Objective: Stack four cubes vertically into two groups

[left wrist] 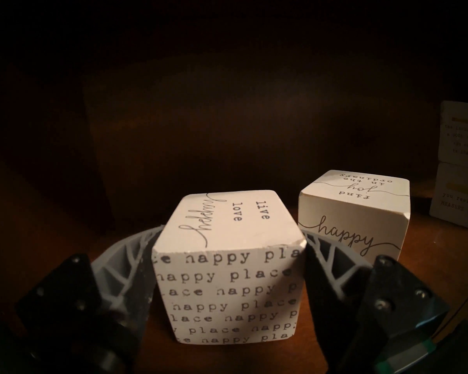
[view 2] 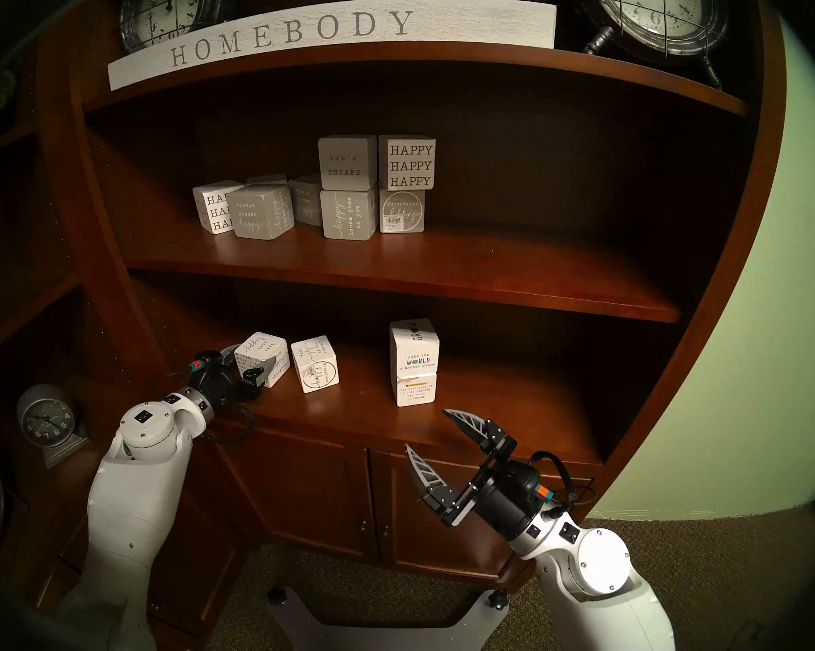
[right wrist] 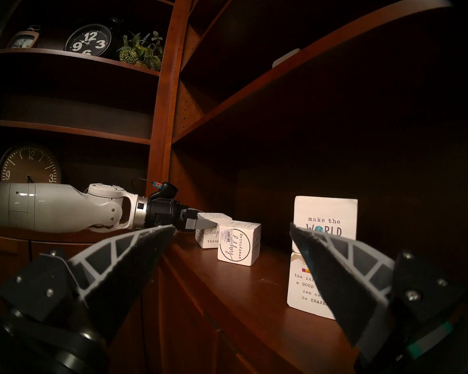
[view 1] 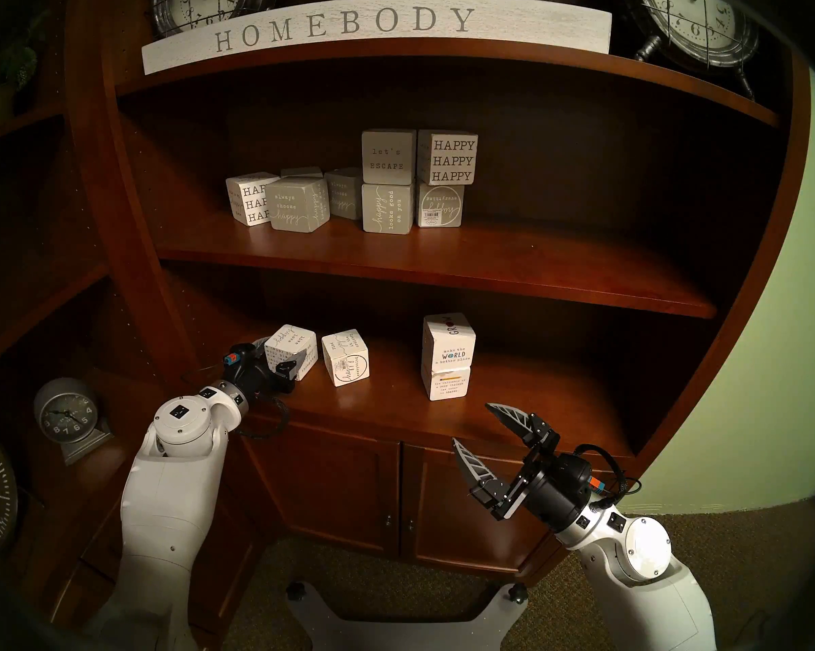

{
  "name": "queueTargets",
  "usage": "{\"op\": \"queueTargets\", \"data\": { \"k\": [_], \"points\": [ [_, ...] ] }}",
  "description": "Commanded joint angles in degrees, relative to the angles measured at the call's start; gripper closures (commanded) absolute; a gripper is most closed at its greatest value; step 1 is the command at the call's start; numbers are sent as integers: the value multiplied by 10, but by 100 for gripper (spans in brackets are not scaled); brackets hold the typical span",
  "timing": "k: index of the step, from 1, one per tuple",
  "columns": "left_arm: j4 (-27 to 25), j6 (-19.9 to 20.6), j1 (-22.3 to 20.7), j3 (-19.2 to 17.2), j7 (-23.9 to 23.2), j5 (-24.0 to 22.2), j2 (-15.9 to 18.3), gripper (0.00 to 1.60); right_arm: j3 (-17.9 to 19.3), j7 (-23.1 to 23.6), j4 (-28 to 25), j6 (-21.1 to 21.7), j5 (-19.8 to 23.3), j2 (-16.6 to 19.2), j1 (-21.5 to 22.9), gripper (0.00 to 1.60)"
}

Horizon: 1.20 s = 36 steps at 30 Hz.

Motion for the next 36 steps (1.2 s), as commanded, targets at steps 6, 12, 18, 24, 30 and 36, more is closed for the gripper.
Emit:
{"op": "queueTargets", "data": {
  "k": [6, 12, 18, 24, 30, 36],
  "points": [
    [-78, -39, 12, -27, -60, -37, 22, 160, 0, 0, -9, 0, 1, -1, 3, 0],
    [-94, -33, 7, -32, -94, -49, 28, 160, 1, 0, -9, 0, 1, -2, 3, 0],
    [-95, -33, 2, -34, -122, -67, 26, 160, 1, 1, -9, 1, 1, -2, 3, 0],
    [-98, -31, -2, -25, -154, -71, 32, 160, 1, 1, -10, 1, 1, -3, 3, 0],
    [-95, -32, -8, -20, -176, -74, 35, 160, 1, 1, -10, 1, 0, -3, 2, 0],
    [-91, -31, -17, -11, -195, -77, 36, 160, 2, 2, -10, 1, 0, -4, 2, 0]
  ]
}}
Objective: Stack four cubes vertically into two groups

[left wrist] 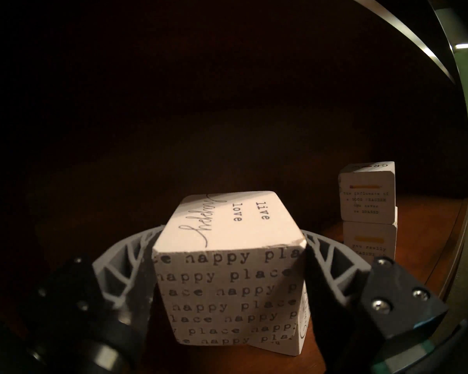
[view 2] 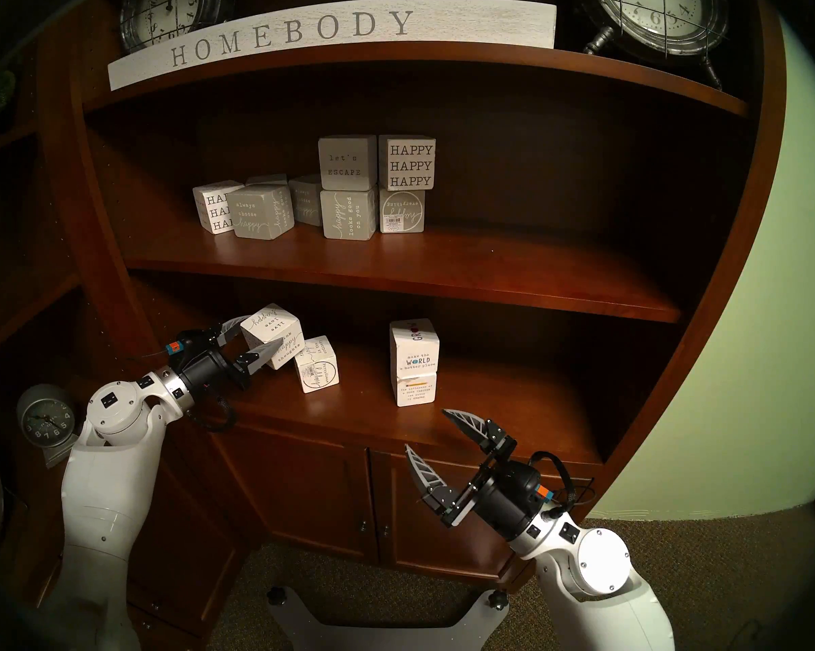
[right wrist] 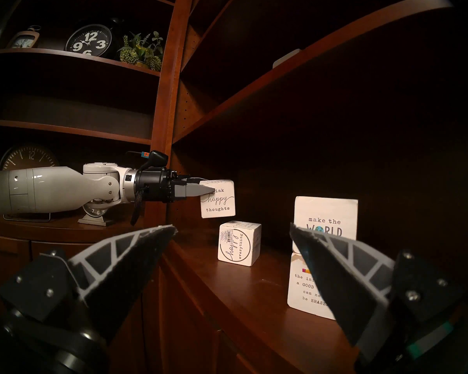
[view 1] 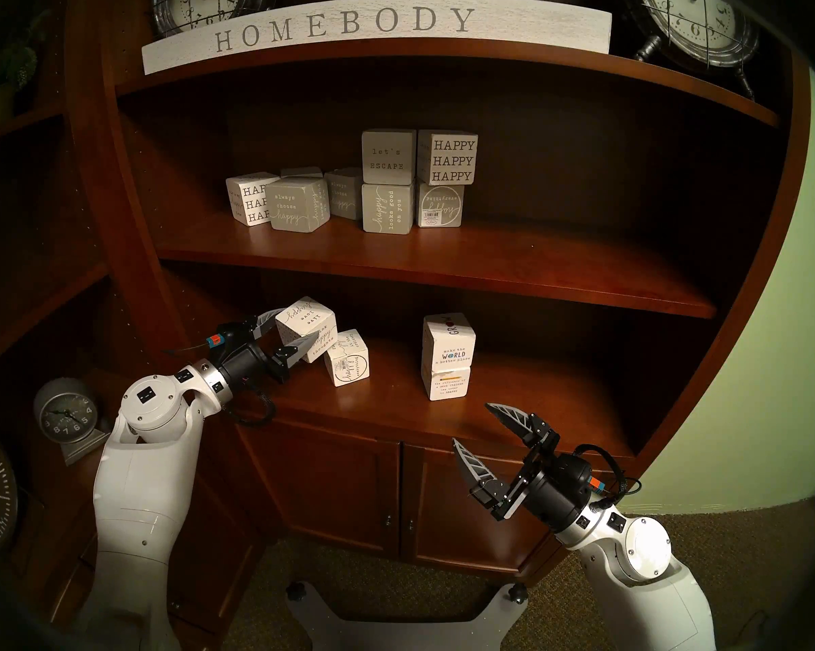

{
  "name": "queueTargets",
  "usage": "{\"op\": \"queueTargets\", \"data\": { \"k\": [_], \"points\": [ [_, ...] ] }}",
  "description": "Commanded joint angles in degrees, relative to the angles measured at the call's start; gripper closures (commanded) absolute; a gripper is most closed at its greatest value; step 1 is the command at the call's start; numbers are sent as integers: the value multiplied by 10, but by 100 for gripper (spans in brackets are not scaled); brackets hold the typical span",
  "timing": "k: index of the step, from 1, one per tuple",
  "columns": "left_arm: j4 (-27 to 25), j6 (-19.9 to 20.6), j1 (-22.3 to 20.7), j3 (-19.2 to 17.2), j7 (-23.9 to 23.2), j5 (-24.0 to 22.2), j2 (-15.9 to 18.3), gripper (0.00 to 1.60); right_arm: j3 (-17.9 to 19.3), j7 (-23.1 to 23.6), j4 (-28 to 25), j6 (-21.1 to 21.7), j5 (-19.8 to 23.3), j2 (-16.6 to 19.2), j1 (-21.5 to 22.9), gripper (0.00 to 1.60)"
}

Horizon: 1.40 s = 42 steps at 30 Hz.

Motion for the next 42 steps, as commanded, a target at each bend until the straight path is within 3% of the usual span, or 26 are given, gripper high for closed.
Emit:
{"op": "queueTargets", "data": {
  "k": [1, 42],
  "points": [
    [-9, -7, -26, 7, -15, -10, 1, 160, 0, -1, -10, 1, 1, -1, 2, 0],
    [98, -18, -117, 55, -62, 7, 18, 160, 2, 1, -10, 2, 0, -4, 2, 0]
  ]
}}
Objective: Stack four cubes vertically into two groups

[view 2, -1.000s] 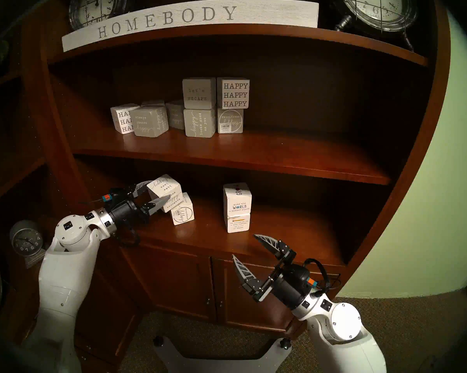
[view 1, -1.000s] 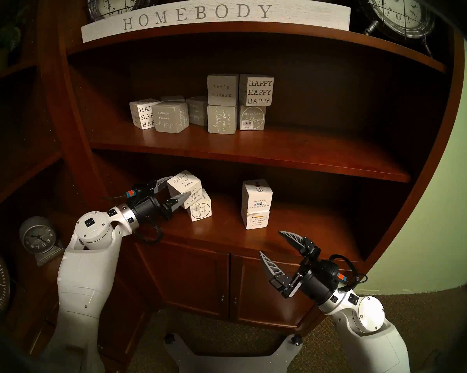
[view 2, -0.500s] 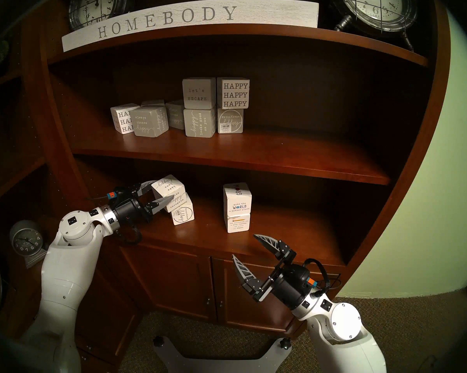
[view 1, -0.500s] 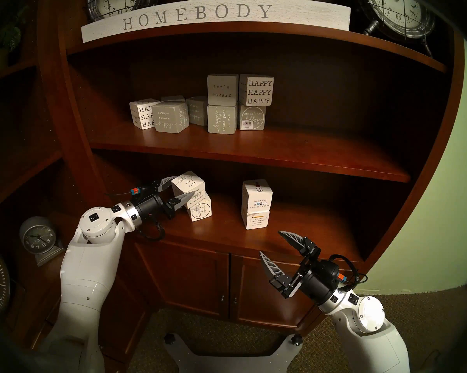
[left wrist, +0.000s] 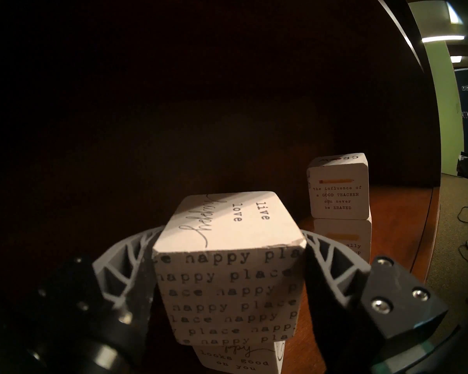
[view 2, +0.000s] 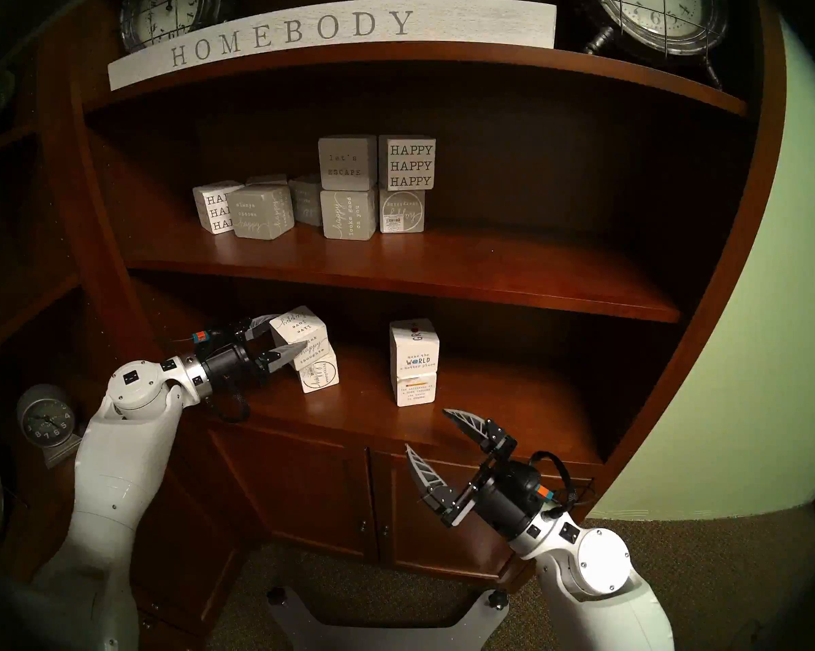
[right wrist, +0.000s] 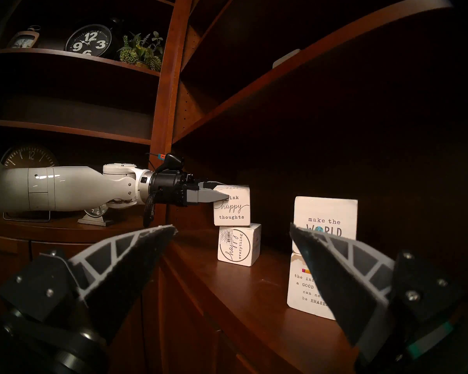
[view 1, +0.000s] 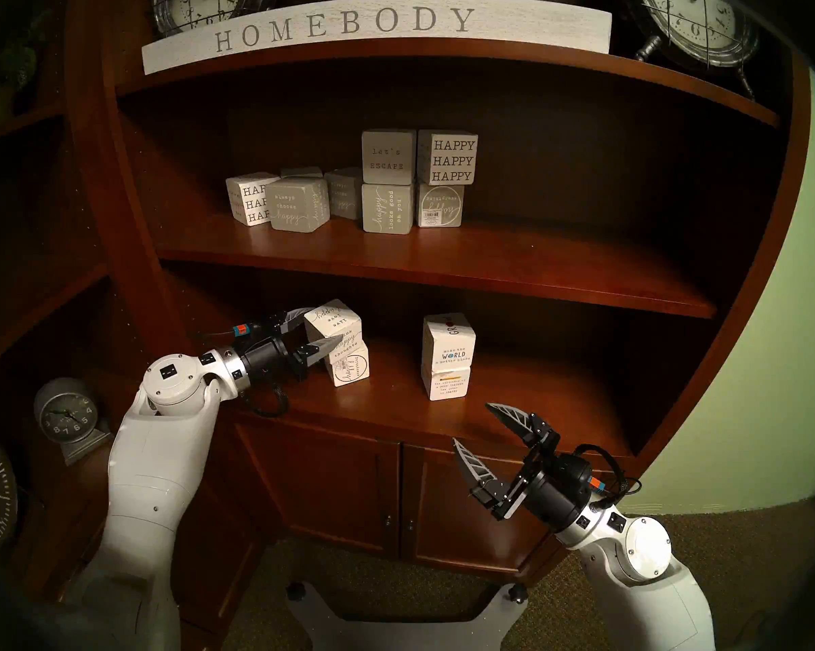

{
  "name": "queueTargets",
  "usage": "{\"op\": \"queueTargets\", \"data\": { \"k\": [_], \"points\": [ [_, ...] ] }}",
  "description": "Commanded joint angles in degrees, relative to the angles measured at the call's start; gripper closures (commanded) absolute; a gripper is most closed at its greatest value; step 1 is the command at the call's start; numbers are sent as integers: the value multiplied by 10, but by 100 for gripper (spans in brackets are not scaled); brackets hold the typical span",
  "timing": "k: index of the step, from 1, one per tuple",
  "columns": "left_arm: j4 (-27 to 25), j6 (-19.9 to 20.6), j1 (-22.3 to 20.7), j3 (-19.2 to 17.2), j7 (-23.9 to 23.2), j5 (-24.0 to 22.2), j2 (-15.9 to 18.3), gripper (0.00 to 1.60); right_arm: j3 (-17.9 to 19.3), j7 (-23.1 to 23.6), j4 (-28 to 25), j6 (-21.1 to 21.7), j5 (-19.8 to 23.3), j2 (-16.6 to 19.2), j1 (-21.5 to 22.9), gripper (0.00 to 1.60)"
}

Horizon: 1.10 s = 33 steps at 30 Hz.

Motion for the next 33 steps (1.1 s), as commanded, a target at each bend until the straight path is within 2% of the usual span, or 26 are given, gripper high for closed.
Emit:
{"op": "queueTargets", "data": {
  "k": [1, 33],
  "points": [
    [9, -9, -34, 0, 3, 0, -1, 160, 0, -1, -10, 1, 1, -1, 2, 0],
    [40, -7, -60, 14, -32, 1, 3, 160, 1, 1, -10, 2, 0, -3, 2, 0]
  ]
}}
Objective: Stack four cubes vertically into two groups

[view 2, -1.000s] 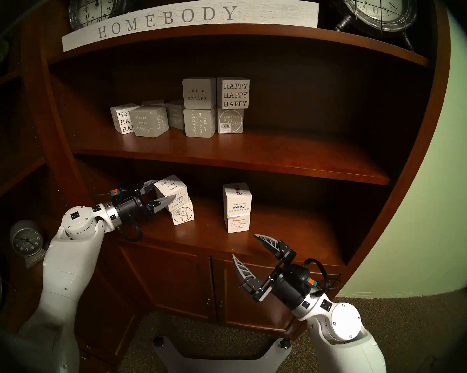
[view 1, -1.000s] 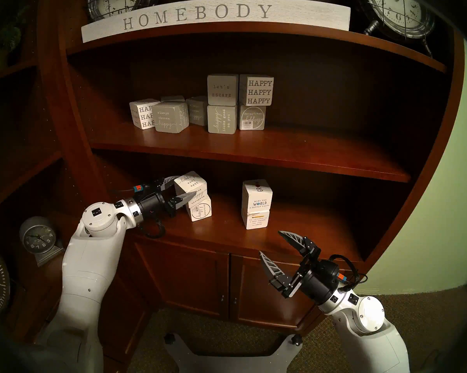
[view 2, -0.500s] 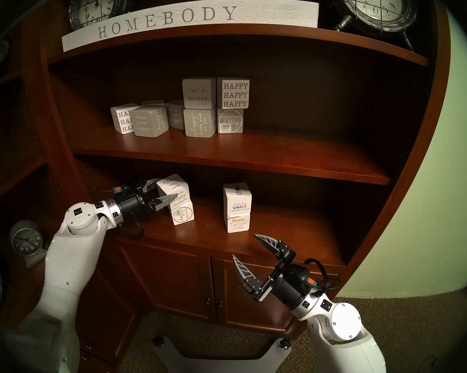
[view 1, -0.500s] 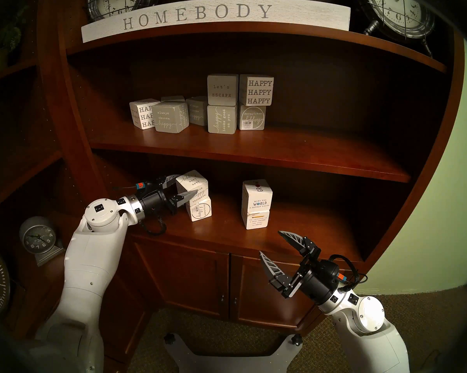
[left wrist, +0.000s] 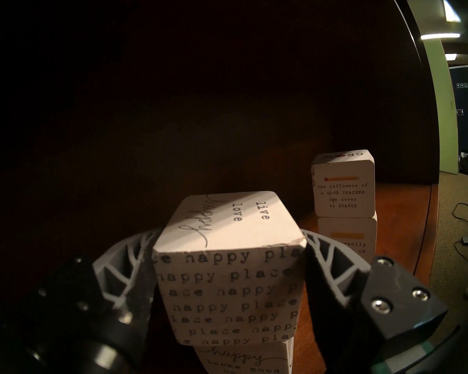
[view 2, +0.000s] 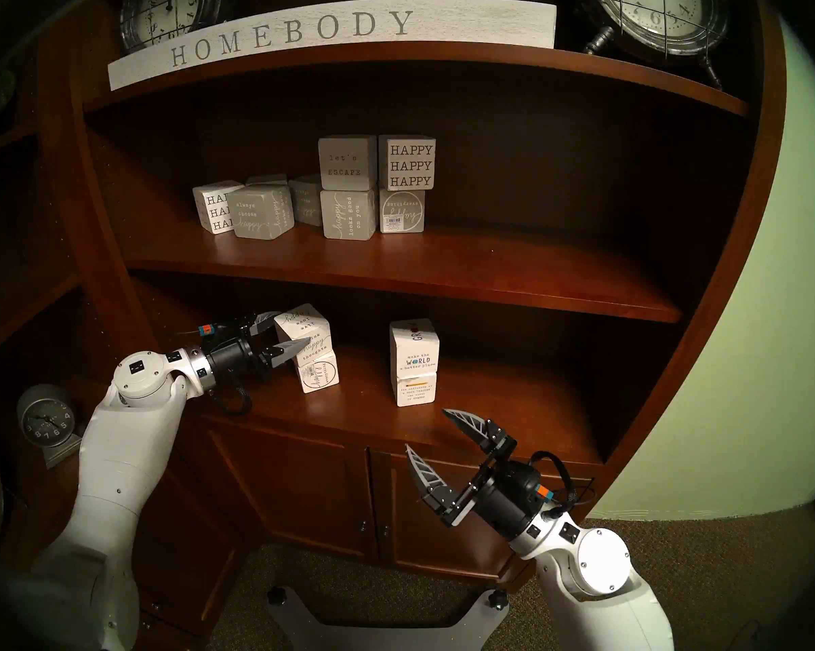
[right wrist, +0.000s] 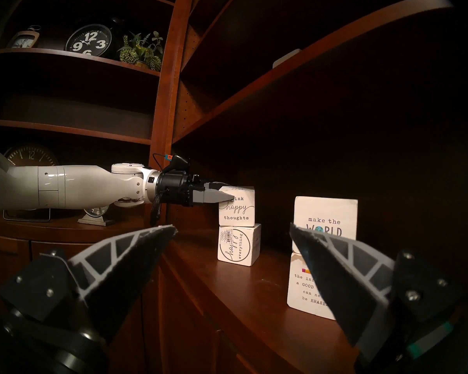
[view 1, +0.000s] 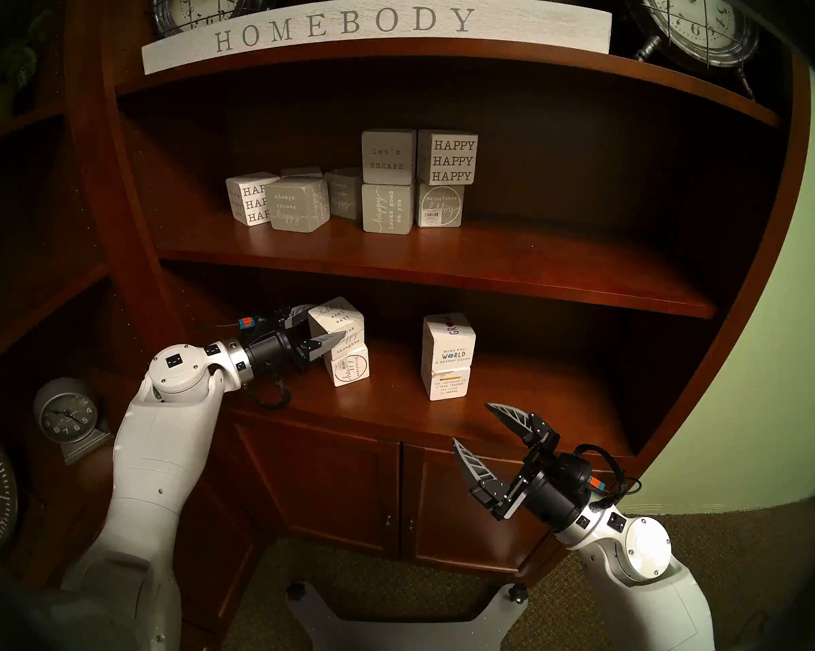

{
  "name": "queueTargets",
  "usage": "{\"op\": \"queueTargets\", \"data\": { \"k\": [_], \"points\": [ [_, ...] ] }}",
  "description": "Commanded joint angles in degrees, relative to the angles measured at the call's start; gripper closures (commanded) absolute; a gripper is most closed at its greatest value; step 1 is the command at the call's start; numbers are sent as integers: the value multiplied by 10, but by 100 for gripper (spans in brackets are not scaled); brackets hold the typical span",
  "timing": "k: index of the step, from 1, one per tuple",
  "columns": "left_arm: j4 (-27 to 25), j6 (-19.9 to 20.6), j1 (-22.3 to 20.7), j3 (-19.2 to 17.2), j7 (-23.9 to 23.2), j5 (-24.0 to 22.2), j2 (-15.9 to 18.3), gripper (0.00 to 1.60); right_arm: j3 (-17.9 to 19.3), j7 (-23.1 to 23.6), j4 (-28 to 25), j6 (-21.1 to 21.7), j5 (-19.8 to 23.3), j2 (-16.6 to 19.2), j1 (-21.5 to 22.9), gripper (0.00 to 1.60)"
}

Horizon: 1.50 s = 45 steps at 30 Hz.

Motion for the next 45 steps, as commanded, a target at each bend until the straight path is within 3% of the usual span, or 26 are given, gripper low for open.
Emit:
{"op": "queueTargets", "data": {
  "k": [1, 27, 42, 45],
  "points": [
    [-4, -1, -21, 1, -9, -6, 1, 160, 0, -1, -10, 1, 1, -1, 2, 0],
    [30, -4, -52, 8, -40, -3, -3, 160, 1, 0, -10, 2, 1, -3, 2, 0],
    [30, -1, -49, 4, -39, 1, -4, 160, 1, 1, -10, 2, 0, -4, 2, 0],
    [32, -2, -50, 4, -41, 0, -4, 152, 2, 1, -10, 2, 0, -4, 2, 0]
  ]
}}
